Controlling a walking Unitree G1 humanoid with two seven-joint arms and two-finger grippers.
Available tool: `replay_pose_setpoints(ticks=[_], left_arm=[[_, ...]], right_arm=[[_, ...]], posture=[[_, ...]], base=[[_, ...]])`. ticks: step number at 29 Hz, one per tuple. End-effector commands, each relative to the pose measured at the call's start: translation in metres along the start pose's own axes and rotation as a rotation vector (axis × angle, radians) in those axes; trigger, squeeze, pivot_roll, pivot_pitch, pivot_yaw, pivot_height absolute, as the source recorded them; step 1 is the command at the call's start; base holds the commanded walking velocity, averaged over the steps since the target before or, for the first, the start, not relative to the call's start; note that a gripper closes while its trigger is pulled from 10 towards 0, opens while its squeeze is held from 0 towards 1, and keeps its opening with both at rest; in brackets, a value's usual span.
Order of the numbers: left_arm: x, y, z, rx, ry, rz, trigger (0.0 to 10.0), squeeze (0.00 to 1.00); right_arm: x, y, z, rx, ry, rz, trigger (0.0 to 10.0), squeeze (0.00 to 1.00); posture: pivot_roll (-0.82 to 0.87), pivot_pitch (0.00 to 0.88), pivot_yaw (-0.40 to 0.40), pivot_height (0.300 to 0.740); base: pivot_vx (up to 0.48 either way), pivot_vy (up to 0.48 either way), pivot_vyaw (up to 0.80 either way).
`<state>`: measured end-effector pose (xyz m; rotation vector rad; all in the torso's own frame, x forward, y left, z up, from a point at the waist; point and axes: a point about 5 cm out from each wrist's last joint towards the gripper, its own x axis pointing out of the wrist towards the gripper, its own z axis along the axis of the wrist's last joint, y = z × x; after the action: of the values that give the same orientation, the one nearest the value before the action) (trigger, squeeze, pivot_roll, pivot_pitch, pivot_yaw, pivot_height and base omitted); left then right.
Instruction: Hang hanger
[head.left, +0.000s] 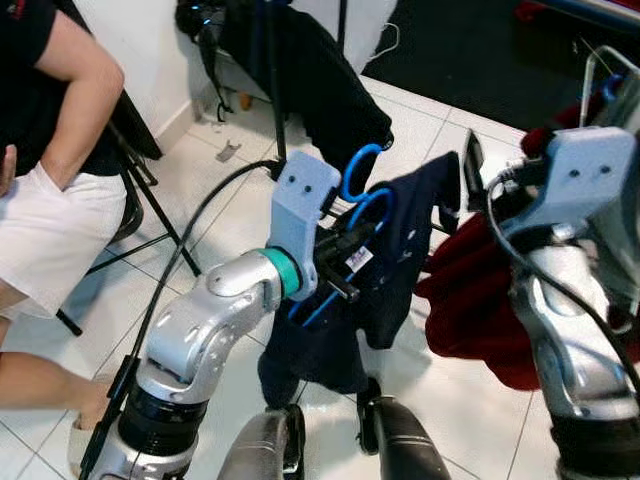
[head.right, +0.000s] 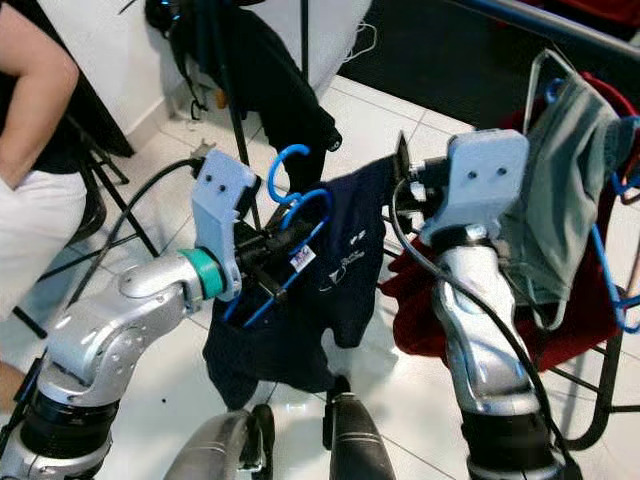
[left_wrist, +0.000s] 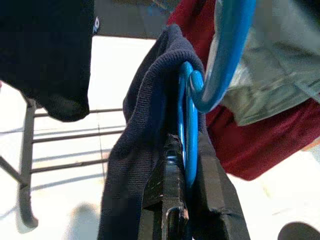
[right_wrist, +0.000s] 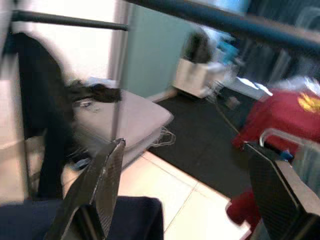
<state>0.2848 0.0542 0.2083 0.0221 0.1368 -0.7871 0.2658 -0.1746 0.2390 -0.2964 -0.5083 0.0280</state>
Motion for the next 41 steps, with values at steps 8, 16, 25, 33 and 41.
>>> replay_pose_setpoints(ticks=[8, 16, 25, 33, 41], left_arm=[[0.005, 0.019, -0.005, 0.060, 0.025, 0.040, 10.0, 0.00], [0.001, 0.027, 0.003, 0.100, 0.004, 0.025, 10.0, 0.00], [-0.009, 0.024, 0.015, 0.133, -0.033, -0.030, 10.0, 0.00], [-0.010, 0.026, 0.021, 0.154, -0.047, -0.027, 10.0, 0.00], [-0.009, 0.028, 0.024, 0.162, -0.030, -0.017, 10.0, 0.00]], right_arm=[[-0.051, 0.023, 0.019, -0.090, -0.061, 0.387, 10.0, 0.00], [-0.102, 0.045, 0.005, 0.197, 0.205, 0.762, 10.0, 0.00], [-0.103, 0.063, -0.015, 0.192, 0.257, 1.024, 10.0, 0.00], [-0.083, 0.076, -0.030, 0.028, 0.185, 1.133, 10.0, 0.00], [-0.054, 0.093, -0.042, -0.198, 0.077, 1.192, 10.0, 0.00]], posture=[[-0.13, 0.217, 0.099, 0.740], [-0.12, 0.218, 0.102, 0.740], [-0.08, 0.206, 0.092, 0.740], [-0.07, 0.202, 0.082, 0.740], [-0.04, 0.196, 0.088, 0.740]], base=[[0.000, 0.000, 0.00], [0.000, 0.000, 0.00], [0.000, 0.000, 0.00], [0.000, 0.000, 0.00], [0.000, 0.000, 0.00]])
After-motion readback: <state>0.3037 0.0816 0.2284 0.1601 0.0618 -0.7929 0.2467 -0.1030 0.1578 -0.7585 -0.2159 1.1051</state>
